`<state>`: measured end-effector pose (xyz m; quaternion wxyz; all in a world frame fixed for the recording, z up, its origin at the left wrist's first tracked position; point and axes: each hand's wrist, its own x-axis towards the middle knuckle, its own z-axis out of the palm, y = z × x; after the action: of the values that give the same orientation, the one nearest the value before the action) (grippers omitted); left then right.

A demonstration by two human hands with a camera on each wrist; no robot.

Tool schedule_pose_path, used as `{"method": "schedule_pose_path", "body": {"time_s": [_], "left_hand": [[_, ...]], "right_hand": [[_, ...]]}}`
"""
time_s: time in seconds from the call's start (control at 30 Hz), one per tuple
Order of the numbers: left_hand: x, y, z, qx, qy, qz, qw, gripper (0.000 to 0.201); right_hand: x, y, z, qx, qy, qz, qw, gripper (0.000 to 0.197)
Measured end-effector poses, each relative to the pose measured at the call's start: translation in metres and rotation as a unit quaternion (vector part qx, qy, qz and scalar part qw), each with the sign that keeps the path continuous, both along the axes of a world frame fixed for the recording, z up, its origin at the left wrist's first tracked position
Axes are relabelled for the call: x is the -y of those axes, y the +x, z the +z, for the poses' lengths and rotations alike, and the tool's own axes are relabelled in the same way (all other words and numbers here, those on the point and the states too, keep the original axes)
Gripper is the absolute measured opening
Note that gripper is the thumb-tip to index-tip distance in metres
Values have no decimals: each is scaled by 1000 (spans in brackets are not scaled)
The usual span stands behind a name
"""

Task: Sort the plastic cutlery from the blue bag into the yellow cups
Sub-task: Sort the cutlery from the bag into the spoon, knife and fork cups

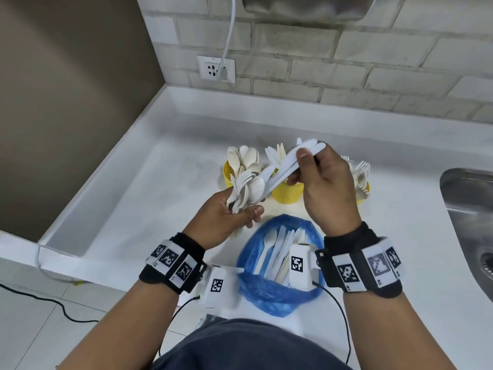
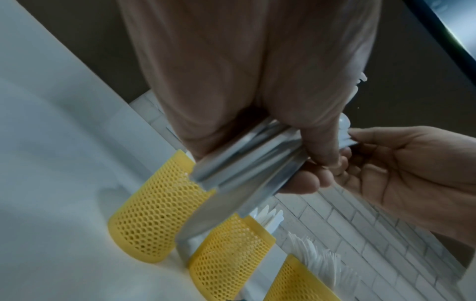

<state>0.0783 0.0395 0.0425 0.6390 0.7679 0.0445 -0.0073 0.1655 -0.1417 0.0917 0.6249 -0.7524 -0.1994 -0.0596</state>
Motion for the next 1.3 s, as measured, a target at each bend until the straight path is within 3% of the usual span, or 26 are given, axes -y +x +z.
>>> {"method": "schedule_pose_path", "body": {"time_s": [0.13, 0.2, 0.27, 0.6, 0.77, 0.87, 1.03, 1.2, 1.3], "left_hand": [[-11, -13, -8, -37, 14, 19, 999, 4], [-18, -22, -14, -56, 84, 11, 995, 10], [-27, -30, -21, -83, 167, -17, 982, 13], [-44, -47, -64, -192, 415, -181, 871, 38], [-44, -46, -69, -170, 432, -189, 865, 25], [-47, -42, -57, -122, 379, -141, 906, 21], [-34, -32, -19, -91, 174, 2, 981, 29], [-10, -17, 12, -70, -20, 50, 996, 38], [-3, -10, 18, -47, -75, 47, 995, 37]], "right_hand": [[7, 7, 3, -114, 197, -57, 972, 20], [11, 6, 4, -148, 296, -55, 942, 17], [11, 2, 4, -161, 339, -50, 926, 16], [9, -12, -14, -130, 323, -102, 932, 18], [12, -13, -18, -160, 308, -129, 929, 21], [11, -16, -17, -202, 300, -115, 925, 22], [4, -20, -19, -281, 234, -78, 927, 19], [-8, -32, -23, -286, 127, 20, 950, 12], [-12, -36, -21, -242, 102, 84, 961, 12]]}}
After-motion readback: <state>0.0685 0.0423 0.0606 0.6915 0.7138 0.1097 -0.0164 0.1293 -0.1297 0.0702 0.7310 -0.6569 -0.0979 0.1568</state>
